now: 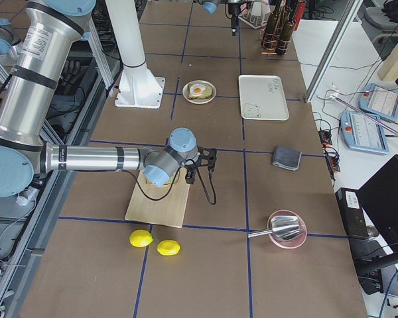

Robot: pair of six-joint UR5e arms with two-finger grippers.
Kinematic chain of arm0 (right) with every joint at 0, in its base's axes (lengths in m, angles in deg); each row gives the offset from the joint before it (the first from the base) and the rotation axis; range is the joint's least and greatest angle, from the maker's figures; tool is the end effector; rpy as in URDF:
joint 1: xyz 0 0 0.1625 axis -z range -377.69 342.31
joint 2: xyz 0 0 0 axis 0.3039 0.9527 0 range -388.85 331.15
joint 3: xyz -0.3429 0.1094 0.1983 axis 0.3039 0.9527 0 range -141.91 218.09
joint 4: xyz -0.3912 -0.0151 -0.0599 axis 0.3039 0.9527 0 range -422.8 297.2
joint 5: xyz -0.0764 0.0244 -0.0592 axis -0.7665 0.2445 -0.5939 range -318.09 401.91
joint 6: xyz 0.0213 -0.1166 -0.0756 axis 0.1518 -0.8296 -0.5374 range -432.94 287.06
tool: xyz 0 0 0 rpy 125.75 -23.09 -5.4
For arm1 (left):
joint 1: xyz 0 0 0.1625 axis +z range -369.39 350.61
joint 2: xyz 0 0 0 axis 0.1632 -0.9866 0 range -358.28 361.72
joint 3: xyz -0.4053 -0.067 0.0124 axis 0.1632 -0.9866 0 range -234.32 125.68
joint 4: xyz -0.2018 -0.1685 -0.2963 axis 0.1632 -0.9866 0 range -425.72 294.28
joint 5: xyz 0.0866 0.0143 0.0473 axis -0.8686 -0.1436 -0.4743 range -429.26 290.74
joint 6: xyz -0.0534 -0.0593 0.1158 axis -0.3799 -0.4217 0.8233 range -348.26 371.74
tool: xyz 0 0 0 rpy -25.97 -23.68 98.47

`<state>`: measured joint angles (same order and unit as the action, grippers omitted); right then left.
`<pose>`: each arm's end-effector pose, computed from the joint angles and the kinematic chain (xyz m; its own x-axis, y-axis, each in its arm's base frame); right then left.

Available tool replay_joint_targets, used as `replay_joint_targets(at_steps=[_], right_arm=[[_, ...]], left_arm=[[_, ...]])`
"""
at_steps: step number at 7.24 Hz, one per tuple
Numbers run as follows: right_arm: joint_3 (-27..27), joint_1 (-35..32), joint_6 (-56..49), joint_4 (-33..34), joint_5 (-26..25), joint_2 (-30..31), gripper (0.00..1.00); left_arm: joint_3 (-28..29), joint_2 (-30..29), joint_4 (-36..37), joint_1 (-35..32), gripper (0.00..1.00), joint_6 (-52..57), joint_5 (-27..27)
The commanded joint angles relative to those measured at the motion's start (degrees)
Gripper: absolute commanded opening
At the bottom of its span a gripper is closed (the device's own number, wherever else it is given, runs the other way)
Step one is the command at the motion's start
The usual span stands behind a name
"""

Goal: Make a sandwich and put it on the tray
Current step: 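Move the right gripper toward the bread slice on the wooden board, then grasp the bread slice on the wooden board with the right gripper and lift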

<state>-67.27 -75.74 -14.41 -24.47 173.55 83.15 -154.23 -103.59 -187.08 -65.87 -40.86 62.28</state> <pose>-0.1574 -0.3277 0.5903 0.5201 0.0970 0.8486 -0.1335 0.9906 -0.0314 0.2918 -0.5130 0.3746 0.4348 0.1667 -0.8850 0.0681 0.9738 0.2169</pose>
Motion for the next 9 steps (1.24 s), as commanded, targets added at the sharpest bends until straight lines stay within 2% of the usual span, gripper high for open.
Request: replay_joint_targets(at_steps=[1, 3, 5, 7, 8, 9], right_arm=[[-0.02, 7.38, 3.41, -7.37, -3.75, 6.19, 1.0], [0.06, 13.11, 7.18, -12.63, -5.08, 10.41, 1.0], [0.15, 16.63, 8.44, -13.37, -5.43, 11.14, 1.0], [1.2, 19.54, 8.44, -13.37, -9.28, 11.31, 1.0], [1.29, 19.81, 8.44, -13.28, -9.65, 11.23, 0.98], [1.64, 20.07, 8.44, -13.28, -9.74, 11.23, 0.79]], left_arm=[[-1.69, -1.9, -0.46, 5.57, 1.0, -8.11, -4.35], [-1.96, -2.87, -0.46, 6.99, 1.0, -11.11, -5.95], [-1.96, -2.79, -0.55, 7.17, 1.0, -11.21, -6.13], [-1.96, -2.79, -0.55, 7.17, 1.0, -11.21, -6.48], [-1.87, -2.79, -0.55, 7.17, 1.0, -11.21, -6.48], [-1.87, -2.79, -0.55, 7.17, 1.0, -11.21, -6.48]])
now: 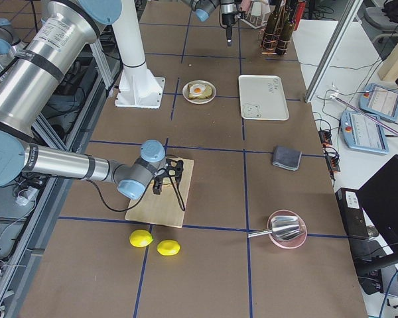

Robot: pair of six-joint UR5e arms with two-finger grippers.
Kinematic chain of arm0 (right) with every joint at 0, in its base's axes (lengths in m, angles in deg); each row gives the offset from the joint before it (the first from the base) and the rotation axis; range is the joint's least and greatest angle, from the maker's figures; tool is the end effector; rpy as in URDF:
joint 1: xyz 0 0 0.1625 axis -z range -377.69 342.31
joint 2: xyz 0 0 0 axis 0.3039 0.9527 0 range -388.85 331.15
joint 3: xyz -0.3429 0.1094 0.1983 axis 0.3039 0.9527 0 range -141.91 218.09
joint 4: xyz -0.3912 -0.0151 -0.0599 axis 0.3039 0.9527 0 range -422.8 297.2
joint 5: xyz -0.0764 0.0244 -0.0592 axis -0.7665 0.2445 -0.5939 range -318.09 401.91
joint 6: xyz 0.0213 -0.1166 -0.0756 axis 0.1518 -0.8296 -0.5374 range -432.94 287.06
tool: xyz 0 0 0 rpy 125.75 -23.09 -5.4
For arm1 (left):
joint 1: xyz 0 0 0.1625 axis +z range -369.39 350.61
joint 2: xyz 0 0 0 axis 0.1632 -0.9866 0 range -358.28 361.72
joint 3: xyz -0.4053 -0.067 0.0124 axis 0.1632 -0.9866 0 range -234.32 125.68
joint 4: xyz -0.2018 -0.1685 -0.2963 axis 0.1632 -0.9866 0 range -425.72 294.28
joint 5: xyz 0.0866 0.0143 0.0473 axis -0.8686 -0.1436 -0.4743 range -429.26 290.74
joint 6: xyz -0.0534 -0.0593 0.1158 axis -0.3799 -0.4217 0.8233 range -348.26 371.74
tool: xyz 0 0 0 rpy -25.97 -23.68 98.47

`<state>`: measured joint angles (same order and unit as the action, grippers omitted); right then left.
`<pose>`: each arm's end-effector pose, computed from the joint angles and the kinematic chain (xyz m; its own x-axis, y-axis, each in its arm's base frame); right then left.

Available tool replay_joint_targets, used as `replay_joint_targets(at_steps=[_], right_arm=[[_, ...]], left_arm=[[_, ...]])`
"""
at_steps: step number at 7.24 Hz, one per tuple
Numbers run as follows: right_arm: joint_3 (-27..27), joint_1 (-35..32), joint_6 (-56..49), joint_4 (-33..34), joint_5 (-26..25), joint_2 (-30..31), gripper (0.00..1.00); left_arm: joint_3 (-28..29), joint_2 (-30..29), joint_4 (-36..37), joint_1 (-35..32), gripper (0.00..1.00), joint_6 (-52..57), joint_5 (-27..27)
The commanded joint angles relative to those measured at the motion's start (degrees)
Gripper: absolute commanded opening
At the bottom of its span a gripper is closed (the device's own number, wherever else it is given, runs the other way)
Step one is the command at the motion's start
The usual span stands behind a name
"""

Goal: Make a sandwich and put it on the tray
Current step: 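Grasp the bread slice on the wooden board with the right gripper and lift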

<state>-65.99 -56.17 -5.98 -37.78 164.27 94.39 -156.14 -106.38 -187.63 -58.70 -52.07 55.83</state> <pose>-0.1845 -0.2207 0.6398 0.5902 0.0470 0.8059 0.0063 0.9980 -0.0627 0.3512 -0.4888 0.3334 0.4040 0.0840 -0.9109 0.1243 0.9815 0.1456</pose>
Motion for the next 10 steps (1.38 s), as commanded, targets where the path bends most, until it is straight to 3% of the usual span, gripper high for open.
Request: replay_joint_targets(at_steps=[1, 3, 4, 6, 7, 10], right_arm=[[0.54, 1.29, 0.01, 0.02, -0.72, -0.01, 0.75], [0.63, 3.13, 0.01, 0.02, -1.95, -0.1, 0.75], [0.63, 3.14, 0.01, 0.02, -1.95, -0.1, 0.68], [1.07, 3.4, 0.01, 0.02, -1.95, -0.1, 0.14], [1.07, 3.75, 0.01, 0.02, -1.95, -0.1, 0.0], [0.64, 3.93, 0.01, -0.24, -2.04, -0.54, 0.0]], left_arm=[[0.04, 0.09, 0.0, 0.0, 1.0, 0.08, -0.02], [0.13, 0.09, 0.0, 0.0, 1.0, 0.08, -0.02], [0.13, 0.09, 0.0, -0.08, 1.0, 0.08, 0.06], [0.13, 0.09, 0.0, -0.08, 1.0, 0.08, -0.02], [0.13, 0.09, 0.0, -0.08, 1.0, 0.08, -0.02], [0.13, 0.26, 0.09, -0.08, 1.0, 0.08, -0.02]])
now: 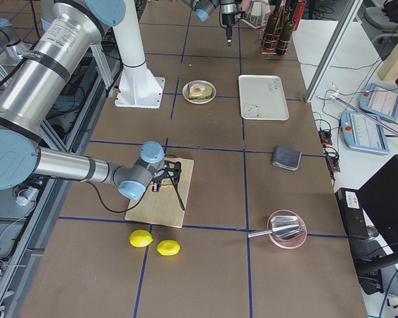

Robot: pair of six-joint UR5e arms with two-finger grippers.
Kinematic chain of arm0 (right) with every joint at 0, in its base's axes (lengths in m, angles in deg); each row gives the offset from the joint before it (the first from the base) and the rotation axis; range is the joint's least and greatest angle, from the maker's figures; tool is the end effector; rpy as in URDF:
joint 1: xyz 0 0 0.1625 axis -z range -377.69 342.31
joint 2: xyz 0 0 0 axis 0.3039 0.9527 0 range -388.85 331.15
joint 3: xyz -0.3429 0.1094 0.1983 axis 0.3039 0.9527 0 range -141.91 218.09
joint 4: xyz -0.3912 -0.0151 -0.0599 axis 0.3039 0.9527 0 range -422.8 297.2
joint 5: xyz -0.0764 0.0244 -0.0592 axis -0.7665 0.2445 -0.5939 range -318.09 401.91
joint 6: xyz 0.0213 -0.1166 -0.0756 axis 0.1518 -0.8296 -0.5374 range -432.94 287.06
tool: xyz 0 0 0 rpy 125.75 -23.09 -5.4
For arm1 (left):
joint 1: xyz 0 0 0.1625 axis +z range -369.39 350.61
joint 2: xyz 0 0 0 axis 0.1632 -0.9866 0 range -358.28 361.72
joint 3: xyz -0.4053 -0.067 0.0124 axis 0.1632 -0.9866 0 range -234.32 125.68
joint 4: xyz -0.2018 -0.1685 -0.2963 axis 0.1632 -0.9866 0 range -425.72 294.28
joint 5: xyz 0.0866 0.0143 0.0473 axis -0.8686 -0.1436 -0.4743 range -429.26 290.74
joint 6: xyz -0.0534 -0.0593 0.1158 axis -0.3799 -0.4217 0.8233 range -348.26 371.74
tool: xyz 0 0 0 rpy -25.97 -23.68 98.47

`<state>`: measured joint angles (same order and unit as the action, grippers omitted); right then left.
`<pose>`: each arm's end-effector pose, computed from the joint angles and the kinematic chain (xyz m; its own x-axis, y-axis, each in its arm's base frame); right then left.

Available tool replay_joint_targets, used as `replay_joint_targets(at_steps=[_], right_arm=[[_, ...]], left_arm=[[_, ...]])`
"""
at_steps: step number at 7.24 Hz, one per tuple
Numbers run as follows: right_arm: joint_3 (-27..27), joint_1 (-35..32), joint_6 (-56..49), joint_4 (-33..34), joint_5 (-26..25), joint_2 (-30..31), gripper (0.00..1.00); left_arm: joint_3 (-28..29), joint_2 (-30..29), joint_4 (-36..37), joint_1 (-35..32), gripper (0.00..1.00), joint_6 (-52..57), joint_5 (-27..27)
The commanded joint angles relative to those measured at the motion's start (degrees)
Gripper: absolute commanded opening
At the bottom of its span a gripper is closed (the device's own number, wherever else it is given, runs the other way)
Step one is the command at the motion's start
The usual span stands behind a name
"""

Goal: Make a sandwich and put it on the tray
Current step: 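Grasp the bread slice on the wooden board with the right gripper and lift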

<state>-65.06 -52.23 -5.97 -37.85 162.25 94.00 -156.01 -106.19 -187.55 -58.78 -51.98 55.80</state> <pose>-0.1992 -0.2126 0.6478 0.6084 0.0090 0.7936 0.0485 0.9976 -0.0485 0.3504 -0.4893 0.3367 0.4087 0.0801 -0.9092 0.1248 0.9819 0.1426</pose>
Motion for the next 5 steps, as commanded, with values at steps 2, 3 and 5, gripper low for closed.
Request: replay_joint_targets(at_steps=[2, 3, 5], right_arm=[[-0.91, -0.7, -0.09, -4.01, 0.16, 0.45, 0.0], [-0.91, -2.8, -0.09, -6.47, 0.86, 0.46, 0.0], [-0.99, -7.98, 0.0, -10.43, 2.71, -1.29, 0.0]], left_arm=[[0.09, 0.07, 0.01, 0.0, 1.0, 0.0, 0.0], [0.17, 0.07, -0.08, 0.0, 1.0, 0.0, 0.0], [0.18, 0.07, 0.01, 0.0, 1.0, 0.0, 0.0]])
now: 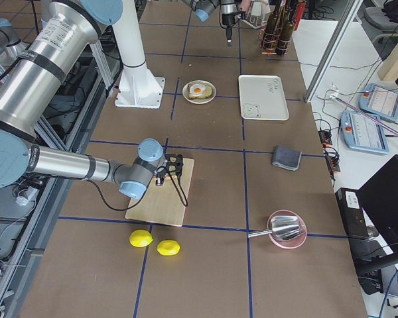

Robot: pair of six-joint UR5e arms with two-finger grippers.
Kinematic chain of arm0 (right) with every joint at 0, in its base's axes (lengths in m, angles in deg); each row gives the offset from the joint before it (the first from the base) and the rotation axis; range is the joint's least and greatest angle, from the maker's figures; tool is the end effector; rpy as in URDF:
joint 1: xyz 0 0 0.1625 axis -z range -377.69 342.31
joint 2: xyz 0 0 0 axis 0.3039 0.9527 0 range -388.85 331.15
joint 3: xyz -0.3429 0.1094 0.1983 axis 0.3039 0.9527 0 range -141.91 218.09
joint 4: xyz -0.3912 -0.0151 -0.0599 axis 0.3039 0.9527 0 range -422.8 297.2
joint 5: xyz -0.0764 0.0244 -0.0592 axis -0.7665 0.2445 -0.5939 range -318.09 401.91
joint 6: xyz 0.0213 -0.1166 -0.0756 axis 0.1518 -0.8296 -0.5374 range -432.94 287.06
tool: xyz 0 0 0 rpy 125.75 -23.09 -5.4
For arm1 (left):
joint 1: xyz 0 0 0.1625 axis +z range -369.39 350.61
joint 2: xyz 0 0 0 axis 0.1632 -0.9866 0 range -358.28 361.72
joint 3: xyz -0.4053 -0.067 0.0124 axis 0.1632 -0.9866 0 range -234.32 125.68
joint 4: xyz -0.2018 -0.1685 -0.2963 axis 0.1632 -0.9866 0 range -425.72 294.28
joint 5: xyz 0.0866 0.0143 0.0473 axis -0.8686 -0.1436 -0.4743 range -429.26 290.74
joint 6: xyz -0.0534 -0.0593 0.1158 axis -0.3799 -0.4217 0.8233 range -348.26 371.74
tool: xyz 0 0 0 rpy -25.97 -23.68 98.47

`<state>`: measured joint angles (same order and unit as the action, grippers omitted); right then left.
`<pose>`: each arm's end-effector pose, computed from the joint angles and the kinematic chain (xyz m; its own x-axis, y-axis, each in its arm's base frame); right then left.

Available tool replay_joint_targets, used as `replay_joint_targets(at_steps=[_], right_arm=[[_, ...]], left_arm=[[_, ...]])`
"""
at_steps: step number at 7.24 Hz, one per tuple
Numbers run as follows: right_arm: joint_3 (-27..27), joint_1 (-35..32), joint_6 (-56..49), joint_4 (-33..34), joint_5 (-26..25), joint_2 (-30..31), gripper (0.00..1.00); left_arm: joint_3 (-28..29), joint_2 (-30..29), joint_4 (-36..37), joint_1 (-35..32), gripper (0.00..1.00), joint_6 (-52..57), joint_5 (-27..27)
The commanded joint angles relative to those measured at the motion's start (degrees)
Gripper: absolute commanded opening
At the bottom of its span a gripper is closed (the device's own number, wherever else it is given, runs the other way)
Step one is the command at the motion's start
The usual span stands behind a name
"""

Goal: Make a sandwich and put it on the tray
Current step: 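Grasp the bread slice on the wooden board with the right gripper and lift, then carry the bread slice with the right gripper over the egg-topped plate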

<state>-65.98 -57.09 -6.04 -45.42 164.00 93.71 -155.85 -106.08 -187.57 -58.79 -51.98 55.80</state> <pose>-0.1850 -0.2277 0.6161 0.4970 -0.0218 0.8675 -0.0111 0.9994 0.0314 0.3505 -0.4896 0.3391 0.4113 0.0770 -0.9083 0.1246 0.9823 0.1397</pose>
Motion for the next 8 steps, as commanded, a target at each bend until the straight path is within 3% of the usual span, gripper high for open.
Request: replay_joint_targets(at_steps=[1, 2, 4, 5, 6, 7, 8], right_arm=[[-0.26, -5.75, 0.59, -3.23, 3.13, -3.53, 0.0], [-0.26, -9.09, 1.38, -3.24, 7.07, -6.95, 0.0], [0.09, -12.01, 10.38, -1.58, 10.0, -18.08, 0.0], [0.27, -11.93, 14.53, 3.39, 10.01, -25.72, 0.0], [0.1, -11.67, 15.18, 13.71, 10.01, -34.84, 0.0], [0.18, -8.54, 15.97, 22.6, 9.31, -43.37, 0.0], [0.62, -3.54, 17.46, 28.52, 5.13, -49.46, 0.0]], left_arm=[[0.02, -0.13, 0.03, 0.0, 1.0, -0.09, 0.0], [0.19, -0.13, -0.06, 0.0, 1.0, 0.0, 0.0], [0.81, -0.39, -0.06, 0.09, 1.0, 0.0, 0.09], [0.98, -0.39, -0.15, 0.09, 1.0, 0.17, 0.09], [1.16, -0.39, -0.15, 0.09, 1.0, 0.18, 0.09], [1.16, -0.39, -0.15, 0.09, 1.0, 0.09, 0.09], [1.07, -0.39, -0.15, 0.09, 1.0, 0.0, 0.09]])
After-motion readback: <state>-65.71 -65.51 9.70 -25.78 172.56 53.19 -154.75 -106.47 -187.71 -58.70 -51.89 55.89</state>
